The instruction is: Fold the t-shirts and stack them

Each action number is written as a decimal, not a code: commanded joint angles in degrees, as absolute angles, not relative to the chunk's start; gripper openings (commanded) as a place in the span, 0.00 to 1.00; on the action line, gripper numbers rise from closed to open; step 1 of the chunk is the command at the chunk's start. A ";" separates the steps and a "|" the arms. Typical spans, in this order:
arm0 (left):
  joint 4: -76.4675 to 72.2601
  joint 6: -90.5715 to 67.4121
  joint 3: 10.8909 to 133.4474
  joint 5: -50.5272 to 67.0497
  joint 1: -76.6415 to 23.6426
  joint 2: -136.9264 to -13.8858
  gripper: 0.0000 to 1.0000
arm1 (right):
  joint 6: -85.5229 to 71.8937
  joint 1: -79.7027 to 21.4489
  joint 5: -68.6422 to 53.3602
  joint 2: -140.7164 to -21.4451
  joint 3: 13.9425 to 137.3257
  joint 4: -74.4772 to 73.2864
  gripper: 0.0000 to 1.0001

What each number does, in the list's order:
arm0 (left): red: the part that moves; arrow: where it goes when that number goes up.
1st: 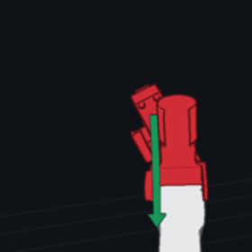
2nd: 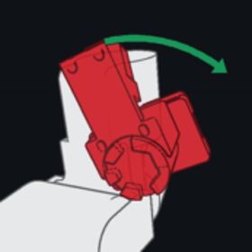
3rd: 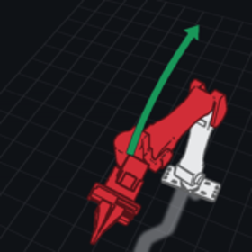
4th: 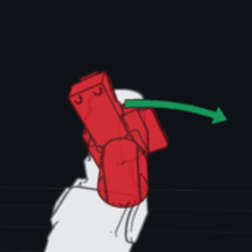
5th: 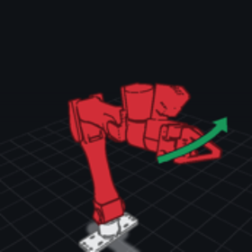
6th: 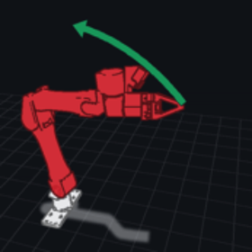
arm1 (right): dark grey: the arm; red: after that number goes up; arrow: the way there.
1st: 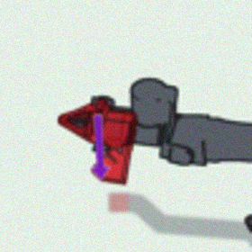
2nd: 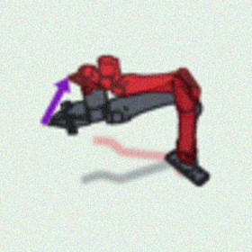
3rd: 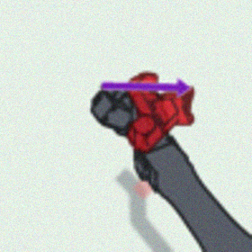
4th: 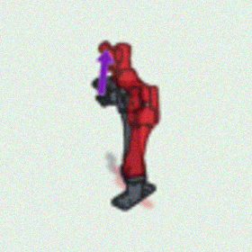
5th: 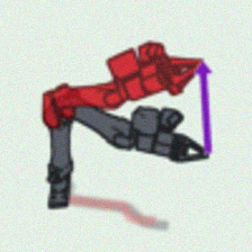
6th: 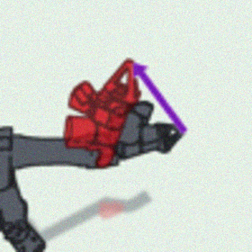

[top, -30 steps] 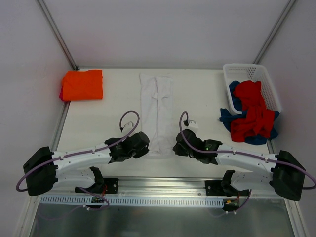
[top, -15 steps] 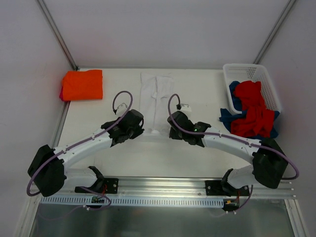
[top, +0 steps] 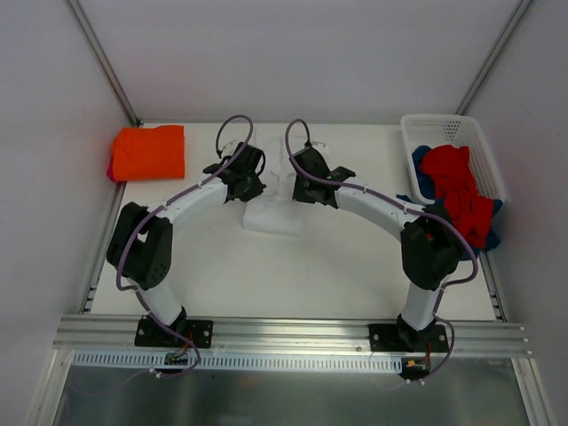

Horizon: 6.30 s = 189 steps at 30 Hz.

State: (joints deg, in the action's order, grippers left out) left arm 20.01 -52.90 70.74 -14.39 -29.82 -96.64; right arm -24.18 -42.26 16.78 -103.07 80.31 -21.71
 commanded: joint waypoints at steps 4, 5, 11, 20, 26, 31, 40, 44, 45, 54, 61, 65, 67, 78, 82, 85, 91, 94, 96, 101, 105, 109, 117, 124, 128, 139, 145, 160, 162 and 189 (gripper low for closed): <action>20.39 -49.04 79.53 -7.83 -26.37 -103.70 0.00 | -20.83 -39.47 14.33 -108.71 88.76 -25.75 0.01; 20.39 -48.96 80.06 -7.56 -26.11 -104.32 0.00 | -20.92 -39.20 14.15 -109.24 89.47 -25.84 0.01; 20.04 -49.22 83.14 -5.71 -24.17 -109.59 0.07 | -20.65 -37.62 13.54 -113.02 91.14 -25.84 0.00; 19.60 -46.76 89.99 -5.54 -22.68 -119.25 0.99 | -20.74 -34.37 14.50 -120.23 96.59 -26.19 0.99; 19.69 -46.67 90.62 -6.06 -21.97 -118.92 0.99 | -19.25 -32.87 19.33 -118.67 99.32 -28.04 1.00; 19.60 -46.76 87.98 -8.61 -20.83 -113.74 0.99 | -15.57 -32.61 23.73 -110.93 98.96 -28.12 0.99; 19.60 -49.66 79.11 -16.08 -20.48 -98.27 0.99 | -15.20 -34.80 4.50 -100.55 98.00 -27.25 0.01; 19.60 -50.62 76.82 -16.00 -20.39 -97.21 0.98 | -18.79 -36.73 2.64 -100.46 93.27 -26.46 0.00; 19.60 -50.80 76.47 -15.91 -20.48 -97.12 0.98 | -19.33 -37.09 2.20 -100.63 90.38 -25.06 0.00; 19.51 -50.98 74.80 -15.21 -20.48 -96.24 0.97 | -23.82 -39.02 0.62 -107.05 82.18 -22.50 0.01; 19.51 -50.19 73.74 -15.38 -20.48 -95.62 0.97 | -24.17 -38.76 1.85 -110.83 81.29 -22.15 0.01; 19.60 -49.92 73.57 -15.38 -20.48 -95.54 0.97 | -23.82 -38.50 1.76 -112.85 82.61 -22.24 0.00; 19.60 -49.75 73.48 -15.47 -20.48 -95.54 0.97 | -23.56 -38.23 1.85 -113.90 83.23 -22.24 0.01; 19.60 -49.57 73.83 -15.12 -20.39 -96.15 0.96 | -22.94 -35.68 0.62 -118.21 90.17 -22.41 0.00; 19.60 -49.66 74.26 -15.03 -20.48 -96.94 0.97 | -22.33 -34.72 0.70 -119.00 93.24 -23.73 0.00; 19.51 -49.66 74.53 -14.94 -20.39 -97.64 0.96 | -21.97 -33.93 -1.04 -119.79 96.06 -25.05 0.01; 19.51 -49.40 74.71 -14.85 -20.39 -97.91 0.96 | -21.53 -32.35 -1.41 -121.90 99.31 -25.05 0.00; 19.60 -49.13 74.79 -14.85 -20.30 -98.00 0.96 | -21.71 -31.38 -2.11 -124.36 101.42 -25.14 0.01; 19.51 -49.13 74.71 -14.77 -20.13 -97.91 0.96 | -21.88 -30.85 -2.20 -126.20 102.30 -25.75 0.01; 19.51 -49.04 74.00 -15.12 -19.95 -97.65 0.96 | -21.27 -29.01 -0.35 -128.67 104.23 -25.49 0.00; 19.60 -49.22 73.30 -15.12 -19.95 -96.42 0.95 | -19.60 -27.25 -0.35 -128.42 105.73 -25.49 0.02; 19.42 -50.01 69.10 -16.78 -19.95 -92.21 0.95 | -16.18 -26.89 2.02 -117.73 100.30 -21.29 0.82; 16.18 -53.43 56.45 -13.89 -20.13 -83.77 0.95 | -11.16 -26.98 2.48 -98.37 88.62 -21.45 0.99; 5.21 -56.33 46.25 -6.60 -25.39 -84.37 0.95 | -18.17 -27.16 -6.49 -87.02 65.86 -11.45 0.99; -9.03 -59.32 38.69 -1.68 -26.54 -84.99 0.94 | -23.79 -26.46 -15.71 -88.15 51.36 3.66 0.97; -16.61 -60.56 36.03 -2.55 -26.54 -87.62 0.92 | -31.55 -26.02 -26.10 -99.13 46.14 22.06 0.93; -16.52 -62.05 37.88 -2.90 -26.63 -91.40 0.89 | -33.57 -26.02 -27.60 -105.37 49.30 24.17 0.87; -11.70 -62.67 45.00 -3.34 -26.54 -97.91 0.33 | -34.01 -25.93 -28.30 -109.34 50.27 24.52 0.00; -10.12 -62.49 46.23 -3.25 -26.63 -98.00 0.12 | -34.10 -25.93 -28.30 -108.90 49.58 24.52 0.01; 10.46 -57.85 53.33 -2.81 -31.03 -74.96 0.05 | -27.69 -30.50 -12.31 -82.25 61.60 -17.66 0.01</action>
State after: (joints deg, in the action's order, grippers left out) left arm 8.99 -61.36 48.10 -0.89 -31.18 -73.17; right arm -30.15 -31.05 -16.23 -80.16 56.38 -12.91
